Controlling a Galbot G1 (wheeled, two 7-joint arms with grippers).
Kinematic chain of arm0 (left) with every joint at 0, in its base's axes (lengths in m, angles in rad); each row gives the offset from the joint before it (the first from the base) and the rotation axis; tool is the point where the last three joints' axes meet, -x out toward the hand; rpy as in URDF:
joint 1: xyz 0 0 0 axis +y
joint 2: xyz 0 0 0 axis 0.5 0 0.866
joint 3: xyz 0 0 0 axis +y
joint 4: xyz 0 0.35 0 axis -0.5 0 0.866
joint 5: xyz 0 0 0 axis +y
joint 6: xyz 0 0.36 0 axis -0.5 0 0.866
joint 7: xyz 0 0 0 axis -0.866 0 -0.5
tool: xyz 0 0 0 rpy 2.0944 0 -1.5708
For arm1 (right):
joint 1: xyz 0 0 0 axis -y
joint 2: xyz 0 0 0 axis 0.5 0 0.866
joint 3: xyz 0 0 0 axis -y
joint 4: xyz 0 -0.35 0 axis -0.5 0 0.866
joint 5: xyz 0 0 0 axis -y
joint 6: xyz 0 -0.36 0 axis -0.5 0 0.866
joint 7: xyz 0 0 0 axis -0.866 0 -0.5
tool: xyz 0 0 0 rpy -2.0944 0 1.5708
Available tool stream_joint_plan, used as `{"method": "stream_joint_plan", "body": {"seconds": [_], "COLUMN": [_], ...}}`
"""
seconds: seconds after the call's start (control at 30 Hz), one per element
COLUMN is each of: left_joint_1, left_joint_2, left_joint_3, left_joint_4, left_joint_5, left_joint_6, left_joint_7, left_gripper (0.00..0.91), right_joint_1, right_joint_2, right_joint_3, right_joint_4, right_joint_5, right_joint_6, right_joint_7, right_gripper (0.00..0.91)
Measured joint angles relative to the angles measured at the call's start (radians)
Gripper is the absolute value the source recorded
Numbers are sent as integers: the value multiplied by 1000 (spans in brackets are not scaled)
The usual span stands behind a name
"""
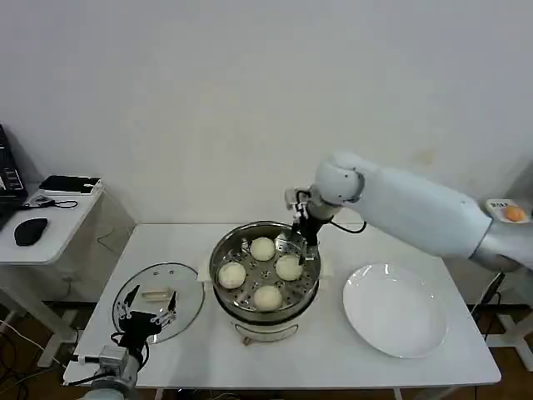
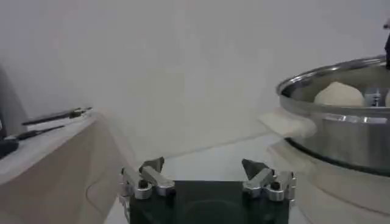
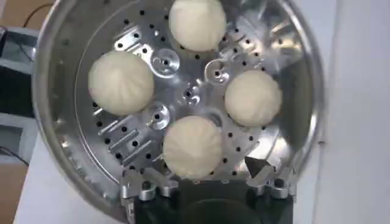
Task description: Take steamed baozi put them in steamer then cover it.
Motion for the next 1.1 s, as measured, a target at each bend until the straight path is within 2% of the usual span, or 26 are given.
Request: {"method": "stream_joint_plan", "body": {"seconds": [0.13,0.3,0.5,0.67,0.9,1.1], "left_joint_1": [-9,-15,-23,-33,-33,-42], "left_joint_2": [3,11,15,17,23,27], "left_joint_3": [0,0,2,2,13,18], "left_joint_4": [11,20,39,59,63,76], "left_joint_5": [-3,-1,-2,-8,-10,5], "left_joint_6": [-9,-17,-33,-53,-78,-94], "left_joint_7": [-7,-7,-18,-34,-45,-61], "left_gripper": [907,907,907,907,907,907], "right_joint_1": [-32,-84,-172,-286,-525,-776], "right_joint_2": [-20,-35,-63,-105,-167,-186], "right_joint_3": [99,245,432,582,810,1001], "right_joint_4": [0,7,39,108,245,361], "right_joint_5": [35,113,208,288,370,402], "right_joint_6": [23,76,137,190,252,287], "right_joint_7": [42,152,335,517,749,911], "right_gripper": [907,907,907,907,907,907]}}
